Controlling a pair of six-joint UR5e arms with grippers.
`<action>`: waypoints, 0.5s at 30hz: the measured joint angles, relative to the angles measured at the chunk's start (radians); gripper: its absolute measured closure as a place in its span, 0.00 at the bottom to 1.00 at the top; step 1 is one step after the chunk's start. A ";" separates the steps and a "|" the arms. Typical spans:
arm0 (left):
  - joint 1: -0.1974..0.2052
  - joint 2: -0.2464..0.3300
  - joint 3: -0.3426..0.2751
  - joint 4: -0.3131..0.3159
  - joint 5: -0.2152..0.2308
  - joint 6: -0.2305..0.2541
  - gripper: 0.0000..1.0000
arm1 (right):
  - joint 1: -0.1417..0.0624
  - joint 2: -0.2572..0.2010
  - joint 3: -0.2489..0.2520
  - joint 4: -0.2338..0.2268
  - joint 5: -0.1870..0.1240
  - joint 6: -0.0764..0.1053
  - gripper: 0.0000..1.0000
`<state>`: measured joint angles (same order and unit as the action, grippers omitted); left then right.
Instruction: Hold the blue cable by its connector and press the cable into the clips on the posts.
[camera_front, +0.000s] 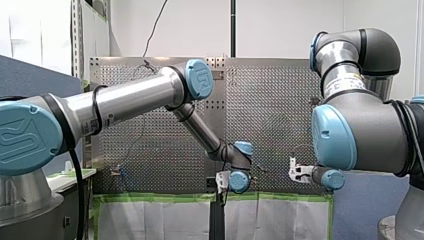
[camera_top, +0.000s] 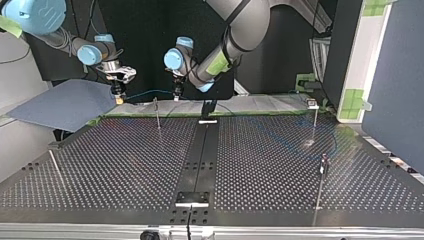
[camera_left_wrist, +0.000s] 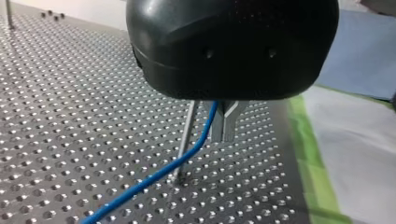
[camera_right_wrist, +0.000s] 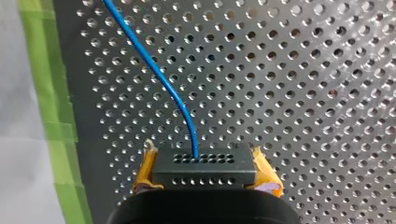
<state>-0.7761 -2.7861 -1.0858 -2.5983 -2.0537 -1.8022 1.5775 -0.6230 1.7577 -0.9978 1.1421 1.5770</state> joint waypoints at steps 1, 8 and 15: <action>0.002 0.000 0.006 -0.003 0.001 -0.002 1.00 | -0.001 0.000 -0.003 -0.001 0.000 0.003 1.00; 0.004 0.000 0.029 -0.022 0.004 -0.005 1.00 | -0.002 0.000 -0.014 -0.002 -0.001 0.019 1.00; 0.007 0.000 0.037 -0.026 0.019 -0.006 1.00 | -0.003 0.001 -0.020 -0.001 0.003 0.026 1.00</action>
<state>-0.7692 -2.7865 -1.0484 -2.6246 -2.0343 -1.8078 1.5748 -0.6224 1.7374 -0.9993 1.1452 1.6033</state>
